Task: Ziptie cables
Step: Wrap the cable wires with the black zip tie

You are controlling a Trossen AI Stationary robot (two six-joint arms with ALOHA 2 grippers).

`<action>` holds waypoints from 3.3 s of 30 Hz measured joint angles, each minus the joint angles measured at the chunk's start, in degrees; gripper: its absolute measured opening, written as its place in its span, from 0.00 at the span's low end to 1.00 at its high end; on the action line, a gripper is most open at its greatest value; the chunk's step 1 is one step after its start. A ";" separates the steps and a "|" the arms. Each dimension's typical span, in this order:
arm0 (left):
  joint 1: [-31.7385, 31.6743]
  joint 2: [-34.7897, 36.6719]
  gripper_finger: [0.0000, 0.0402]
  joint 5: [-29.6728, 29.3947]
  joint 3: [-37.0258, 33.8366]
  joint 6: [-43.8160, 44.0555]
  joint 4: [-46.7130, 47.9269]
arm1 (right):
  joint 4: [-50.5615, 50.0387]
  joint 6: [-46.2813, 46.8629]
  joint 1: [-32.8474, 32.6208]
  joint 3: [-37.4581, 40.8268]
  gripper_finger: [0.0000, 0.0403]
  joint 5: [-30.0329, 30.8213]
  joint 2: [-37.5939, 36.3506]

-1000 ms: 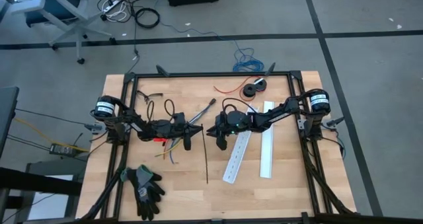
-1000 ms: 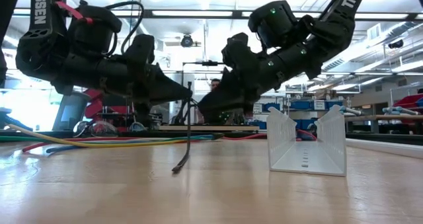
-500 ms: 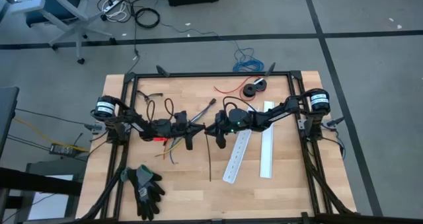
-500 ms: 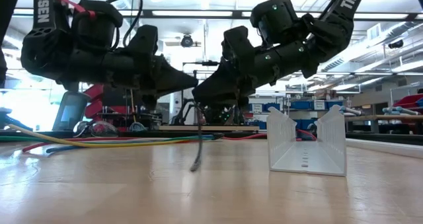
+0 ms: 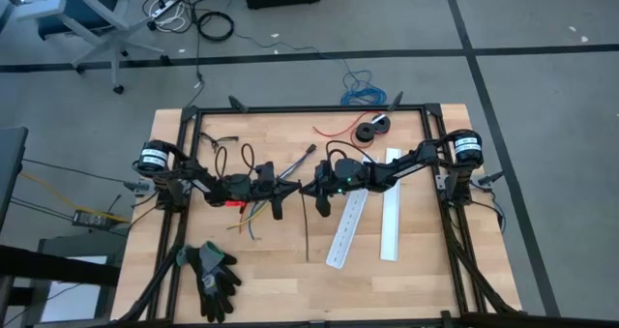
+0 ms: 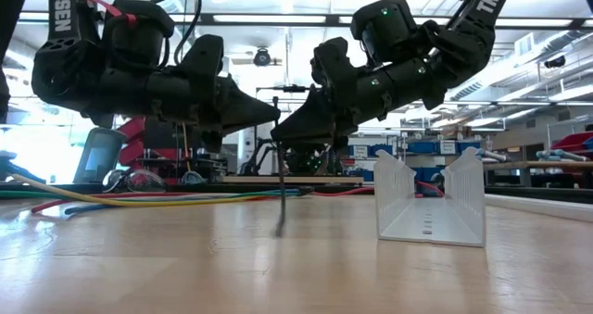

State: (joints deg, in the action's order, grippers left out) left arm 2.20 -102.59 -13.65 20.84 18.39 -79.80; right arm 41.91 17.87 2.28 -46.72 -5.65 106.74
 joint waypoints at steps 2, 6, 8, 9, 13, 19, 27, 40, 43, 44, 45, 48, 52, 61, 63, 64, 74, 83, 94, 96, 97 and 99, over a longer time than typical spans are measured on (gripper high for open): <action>0.00 0.00 0.01 0.00 0.00 0.00 -0.20 | 0.00 0.02 0.00 0.00 0.00 0.00 0.00; 0.00 0.00 0.02 0.00 -0.04 0.02 -1.20 | 0.11 0.07 0.00 -0.02 0.00 0.00 -0.02; 0.00 0.00 0.04 0.00 -0.04 0.02 -1.39 | -0.13 0.04 0.00 -0.07 0.00 0.00 -0.04; 0.00 0.00 0.05 0.00 -0.04 0.02 -1.39 | -0.24 0.04 0.00 -0.07 0.00 0.00 -0.04; 0.00 0.00 0.09 -0.02 -0.04 -0.02 -2.12 | -0.99 0.07 0.00 -0.04 0.00 -0.47 -0.04; 0.00 0.00 0.11 -0.02 -0.04 -0.07 -1.90 | -1.01 0.07 0.00 -0.04 0.00 -0.61 -0.04; 0.00 0.00 0.11 -0.04 -0.04 -0.13 -1.70 | -0.96 0.09 0.00 -0.04 0.00 -0.61 -0.04; 0.00 0.00 0.01 -0.07 -0.04 -0.38 -1.56 | -0.84 0.22 -0.04 -0.02 0.00 -1.78 -0.04; 0.00 0.00 0.01 -0.07 -0.02 -0.30 -1.49 | -0.83 -1.35 -0.11 -0.02 0.01 -1.64 -0.04; 0.00 0.00 0.01 -0.07 -0.02 -0.19 -1.39 | -0.85 -2.47 -0.20 -0.02 0.01 -1.58 -0.03; 0.00 0.00 0.00 -0.07 -0.12 -0.04 -1.37 | -0.85 -3.44 -0.32 -0.01 0.02 -1.57 -0.02; 0.00 0.00 0.00 -0.05 -1.03 1.55 -0.94 | -1.00 -5.49 -0.70 -0.01 0.08 -1.54 -0.02; 0.00 0.02 0.00 -0.07 -2.76 4.55 0.34 | -2.23 -7.41 -0.76 0.00 0.16 -1.47 -0.02; -1.24 0.00 0.00 -0.02 -4.98 10.55 1.17 | -4.07 -21.85 -3.54 0.00 0.25 1.78 0.01; -1.85 0.00 0.00 0.17 -4.98 10.76 1.43 | -5.67 -29.66 -5.35 0.00 0.25 6.52 0.02; -2.13 0.00 0.00 0.59 -4.98 10.80 1.45 | -6.14 -33.44 -6.22 0.00 0.25 9.59 0.02; -3.65 0.00 0.00 2.03 -4.96 15.18 1.67 | -11.31 -53.92 -9.49 -4.37 0.19 20.91 0.04; -5.26 0.00 0.00 5.44 -4.94 22.88 1.30 | -16.54 -69.63 -10.20 -6.73 0.20 21.02 0.04; -7.21 0.00 0.00 9.03 -3.50 28.80 -1.67 | -16.85 -87.44 -9.96 -6.73 0.22 21.22 0.04; -7.43 0.01 0.00 10.34 -2.33 28.81 -1.65 | -16.84 -90.63 -9.73 -6.73 0.22 22.14 0.04; -7.48 0.00 0.00 10.77 -1.79 28.83 -1.63 | -16.85 -91.93 -9.67 -6.73 0.21 22.58 0.04; -7.52 0.00 0.00 11.34 -0.86 28.83 -1.45 | -16.85 -93.22 -9.66 -6.73 0.21 23.10 0.04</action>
State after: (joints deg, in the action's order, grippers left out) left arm -5.32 -102.58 -2.31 19.98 47.22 -81.25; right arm 25.06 -75.36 -7.38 -53.45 17.45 106.78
